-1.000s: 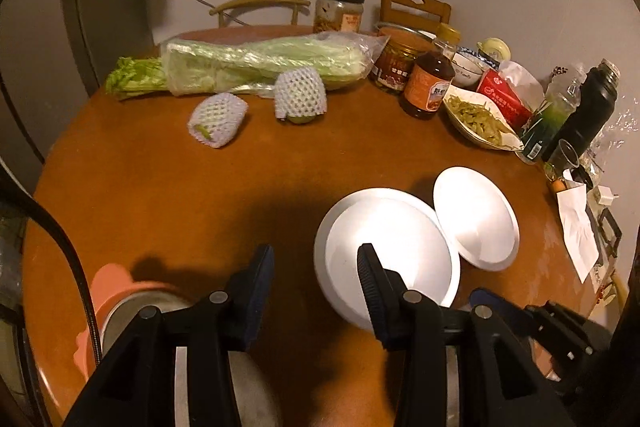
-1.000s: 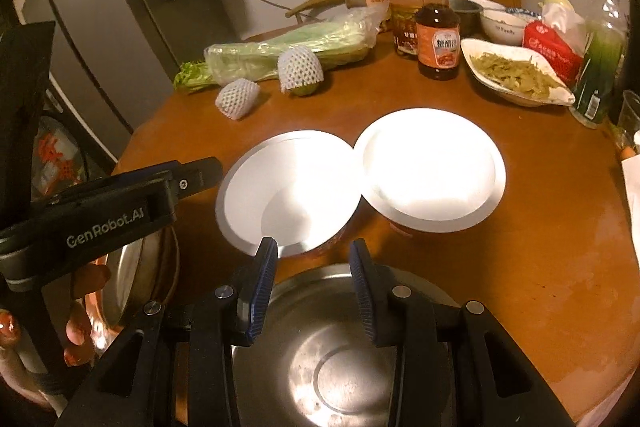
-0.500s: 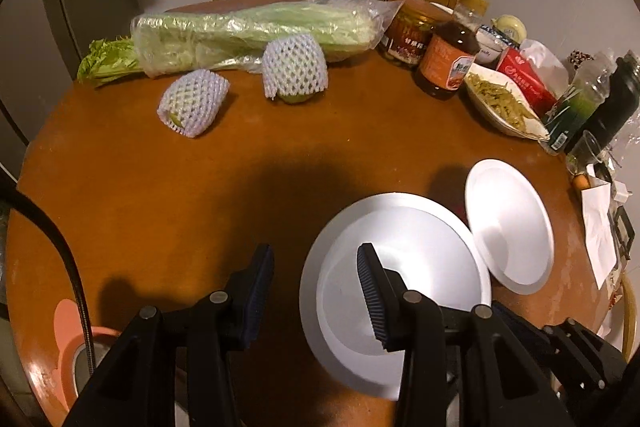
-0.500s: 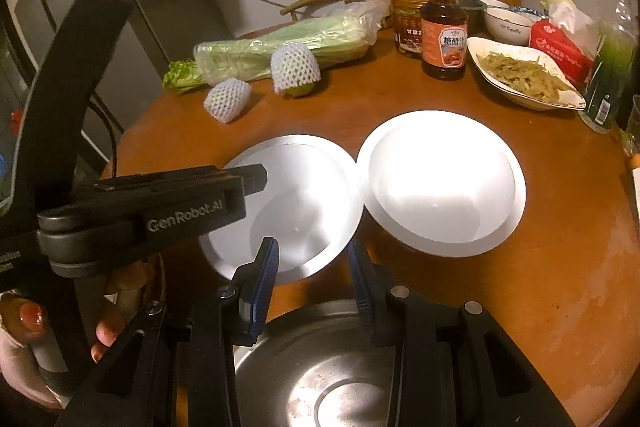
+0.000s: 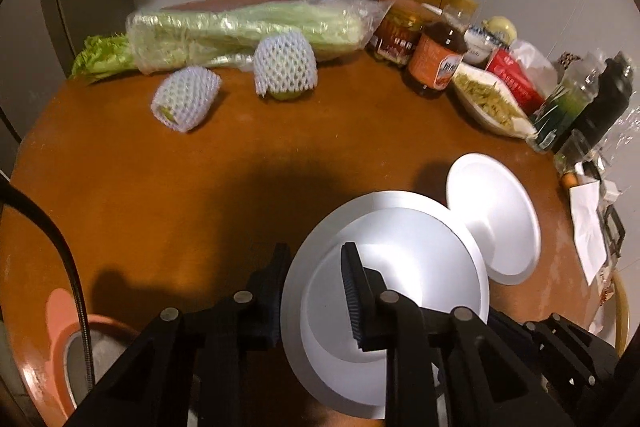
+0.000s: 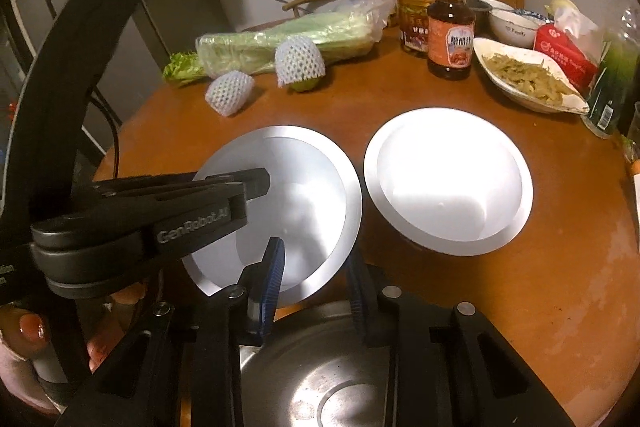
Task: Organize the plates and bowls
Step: 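Lift the white plate with the left tool and lower it into the steel bowl, then open the left tool to release the white plate in the bowl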
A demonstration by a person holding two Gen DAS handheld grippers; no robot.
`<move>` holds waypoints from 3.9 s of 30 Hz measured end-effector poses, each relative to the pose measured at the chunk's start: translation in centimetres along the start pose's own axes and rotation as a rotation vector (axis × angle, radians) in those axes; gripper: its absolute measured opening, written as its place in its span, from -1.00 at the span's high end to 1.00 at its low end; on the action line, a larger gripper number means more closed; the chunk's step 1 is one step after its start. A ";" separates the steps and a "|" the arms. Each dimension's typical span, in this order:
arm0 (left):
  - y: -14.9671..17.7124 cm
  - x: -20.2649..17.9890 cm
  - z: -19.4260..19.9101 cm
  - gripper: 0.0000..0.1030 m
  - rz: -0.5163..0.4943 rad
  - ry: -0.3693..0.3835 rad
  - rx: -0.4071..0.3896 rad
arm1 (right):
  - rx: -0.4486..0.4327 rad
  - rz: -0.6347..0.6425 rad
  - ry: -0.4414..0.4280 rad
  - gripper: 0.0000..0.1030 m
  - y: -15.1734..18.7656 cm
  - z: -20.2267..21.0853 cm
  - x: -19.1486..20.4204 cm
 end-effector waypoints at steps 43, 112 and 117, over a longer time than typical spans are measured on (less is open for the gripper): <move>7.0 -7.3 10.3 0.49 -0.090 0.039 -0.148 | -0.152 0.055 0.002 0.40 6.9 12.7 -0.6; 10.8 -7.2 6.0 0.49 -0.130 0.013 -0.076 | -0.057 0.088 0.111 0.35 9.6 9.1 -2.1; 10.7 -7.0 6.5 0.48 -0.126 0.010 -0.087 | -0.065 0.084 0.113 0.35 9.5 9.4 -2.1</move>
Point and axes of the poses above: each gripper's, at about its wrist camera, not at the fingertips, and z roughly against the way its jaws point, x to its left, y to its underside, the point moved 2 cm from there along -z, roughly the way its jaws point, and after that the axes turned 12 degrees about -y, right-handed, at the moved point
